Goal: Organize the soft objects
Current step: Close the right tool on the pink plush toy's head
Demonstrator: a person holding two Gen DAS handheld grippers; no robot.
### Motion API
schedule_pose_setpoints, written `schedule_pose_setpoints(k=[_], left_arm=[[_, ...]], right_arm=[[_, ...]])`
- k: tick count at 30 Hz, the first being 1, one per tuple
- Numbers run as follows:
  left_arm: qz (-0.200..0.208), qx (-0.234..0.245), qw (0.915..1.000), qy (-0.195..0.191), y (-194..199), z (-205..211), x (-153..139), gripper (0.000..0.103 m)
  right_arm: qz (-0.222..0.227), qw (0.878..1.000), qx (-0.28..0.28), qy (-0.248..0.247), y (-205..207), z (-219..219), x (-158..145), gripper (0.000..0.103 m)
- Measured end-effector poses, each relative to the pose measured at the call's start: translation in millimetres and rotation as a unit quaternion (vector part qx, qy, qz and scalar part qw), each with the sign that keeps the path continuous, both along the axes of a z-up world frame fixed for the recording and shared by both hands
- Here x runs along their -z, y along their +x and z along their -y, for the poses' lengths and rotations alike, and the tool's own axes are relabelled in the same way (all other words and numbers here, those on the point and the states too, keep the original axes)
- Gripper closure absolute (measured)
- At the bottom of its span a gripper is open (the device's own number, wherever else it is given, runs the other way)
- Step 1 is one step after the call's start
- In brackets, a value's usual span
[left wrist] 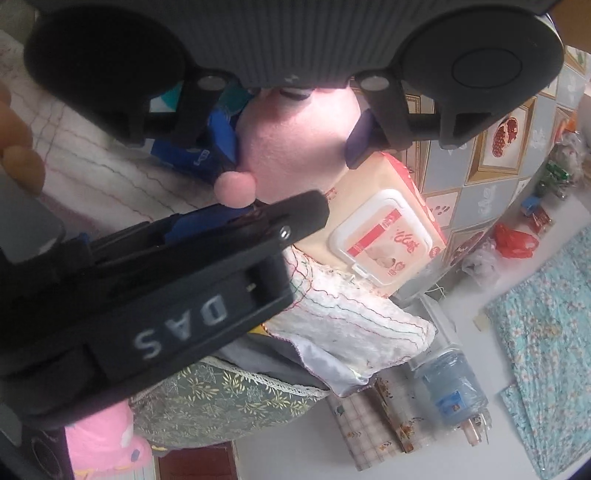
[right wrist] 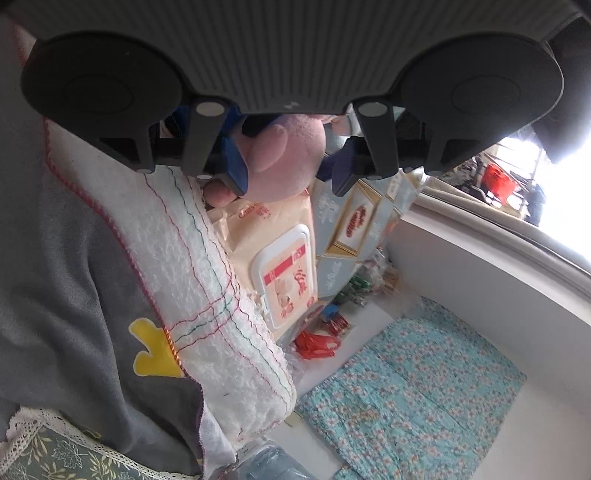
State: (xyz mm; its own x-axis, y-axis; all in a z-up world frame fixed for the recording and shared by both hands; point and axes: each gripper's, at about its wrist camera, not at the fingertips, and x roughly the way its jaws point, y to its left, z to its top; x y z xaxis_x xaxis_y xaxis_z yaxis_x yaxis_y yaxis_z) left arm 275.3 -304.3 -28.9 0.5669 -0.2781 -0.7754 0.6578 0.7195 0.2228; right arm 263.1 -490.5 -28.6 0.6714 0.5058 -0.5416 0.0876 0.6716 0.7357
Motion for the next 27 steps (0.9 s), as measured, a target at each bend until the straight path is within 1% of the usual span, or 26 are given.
schedule_pose_setpoints(k=[4, 5, 7, 10, 11, 12, 13, 14, 16, 17, 20, 23, 24, 26, 27], left_arm=[[-0.005, -0.008, 0.9996, -0.027, 0.8, -11.1, -8.2, 0.047], [-0.006, -0.012, 0.9993, -0.035, 1.3, -14.2, -11.8, 0.050], [-0.008, -0.023, 0.9982, -0.055, 4.1, -22.1, -21.4, 0.050], [-0.004, -0.044, 0.9941, -0.099, 8.1, -37.8, -43.5, 0.050], [-0.007, -0.055, 0.9914, -0.119, 8.9, -44.7, -51.9, 0.051], [-0.013, -0.066, 0.9876, -0.142, 9.8, -52.6, -60.5, 0.051], [-0.022, -0.081, 0.9815, -0.172, 9.8, -63.0, -69.9, 0.050], [-0.030, -0.089, 0.9767, -0.193, 9.2, -69.6, -76.2, 0.050], [-0.059, -0.105, 0.9628, -0.242, 6.3, -84.9, -87.0, 0.050], [-0.074, -0.110, 0.9557, -0.263, 2.3, -91.4, -89.8, 0.050], [-0.122, -0.120, 0.9342, -0.313, -8.8, -106.6, -90.1, 0.050], [-0.158, -0.129, 0.9171, -0.342, -15.5, -114.9, -78.4, 0.050], [-0.174, -0.135, 0.9102, -0.350, -15.9, -117.6, -70.6, 0.050], [-0.199, -0.150, 0.8994, -0.359, -15.4, -122.3, -55.0, 0.050], [-0.204, -0.155, 0.8968, -0.360, -15.2, -123.8, -48.3, 0.050]], right_arm=[[0.016, 1.000, 0.017, 0.019, -3.3, 10.2, -1.0, 0.052], [0.022, 0.999, 0.024, 0.022, -5.0, 12.5, -2.0, 0.052], [0.032, 0.999, 0.033, 0.028, -8.6, 16.6, -4.2, 0.052], [0.041, 0.997, 0.047, 0.035, -13.3, 21.1, -8.8, 0.052], [0.043, 0.997, 0.051, 0.037, -15.7, 22.4, -10.2, 0.052], [0.046, 0.997, 0.053, 0.041, -17.4, 23.8, -11.5, 0.051], [0.048, 0.996, 0.056, 0.046, -18.6, 24.9, -12.5, 0.050], [0.047, 0.996, 0.058, 0.054, -19.6, 26.1, -12.8, 0.049], [0.042, 0.994, 0.060, 0.077, -20.5, 27.9, -11.8, 0.043], [0.039, 0.994, 0.059, 0.088, -21.3, 28.8, -11.2, 0.042], [0.031, 0.991, 0.056, 0.113, -25.4, 29.4, -9.1, 0.039], [0.027, 0.991, 0.053, 0.123, -32.2, 26.8, -6.6, 0.038], [0.024, 0.991, 0.051, 0.119, -33.8, 24.2, -4.6, 0.038], [0.015, 0.994, 0.047, 0.101, -34.6, 18.0, -0.8, 0.041], [0.007, 0.995, 0.045, 0.094, -35.2, 14.6, 3.0, 0.044]])
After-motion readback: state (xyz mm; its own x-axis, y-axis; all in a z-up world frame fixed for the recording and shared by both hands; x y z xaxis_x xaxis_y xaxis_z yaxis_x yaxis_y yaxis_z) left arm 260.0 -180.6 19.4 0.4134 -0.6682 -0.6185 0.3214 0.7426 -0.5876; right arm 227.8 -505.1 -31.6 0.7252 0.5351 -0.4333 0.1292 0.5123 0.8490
